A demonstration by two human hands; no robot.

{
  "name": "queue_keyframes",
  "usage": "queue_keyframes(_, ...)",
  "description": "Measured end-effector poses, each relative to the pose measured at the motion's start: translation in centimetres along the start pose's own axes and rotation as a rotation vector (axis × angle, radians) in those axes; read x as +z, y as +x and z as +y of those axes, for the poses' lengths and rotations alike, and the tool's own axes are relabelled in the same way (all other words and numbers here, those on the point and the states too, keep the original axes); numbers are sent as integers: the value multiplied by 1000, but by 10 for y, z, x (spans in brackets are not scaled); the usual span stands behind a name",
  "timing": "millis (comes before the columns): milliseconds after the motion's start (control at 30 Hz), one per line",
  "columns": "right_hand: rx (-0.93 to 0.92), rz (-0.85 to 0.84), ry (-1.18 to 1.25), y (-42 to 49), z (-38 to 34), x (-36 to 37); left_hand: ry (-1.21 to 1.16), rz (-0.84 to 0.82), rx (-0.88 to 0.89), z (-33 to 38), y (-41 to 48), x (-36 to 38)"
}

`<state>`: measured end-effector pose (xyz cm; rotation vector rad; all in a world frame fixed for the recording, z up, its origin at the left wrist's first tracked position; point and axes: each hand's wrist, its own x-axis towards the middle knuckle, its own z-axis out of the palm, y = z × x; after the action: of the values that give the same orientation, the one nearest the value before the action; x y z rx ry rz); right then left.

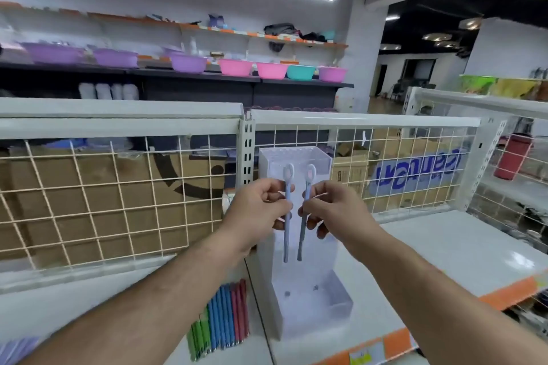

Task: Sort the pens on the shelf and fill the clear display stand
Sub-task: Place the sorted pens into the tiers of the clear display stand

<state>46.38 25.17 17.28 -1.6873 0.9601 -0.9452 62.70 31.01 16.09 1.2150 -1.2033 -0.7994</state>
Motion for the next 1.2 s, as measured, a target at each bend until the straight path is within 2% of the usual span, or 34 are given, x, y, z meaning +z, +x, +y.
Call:
queue_keyframes(300,-189,-113,-27,95,-50,-31,109,203,158,59,82,-8)
queue_keyframes(667,-275,-110,-65,179,-75,-30,377,526,124,75,137,-16)
queue_keyframes(967,-312,-119,-83,207,-72,-13,640,569,167,76,162,-19)
queue_keyframes(1200,-338,-108,-110,214,-71,-13,790,536,175,67,170,-18)
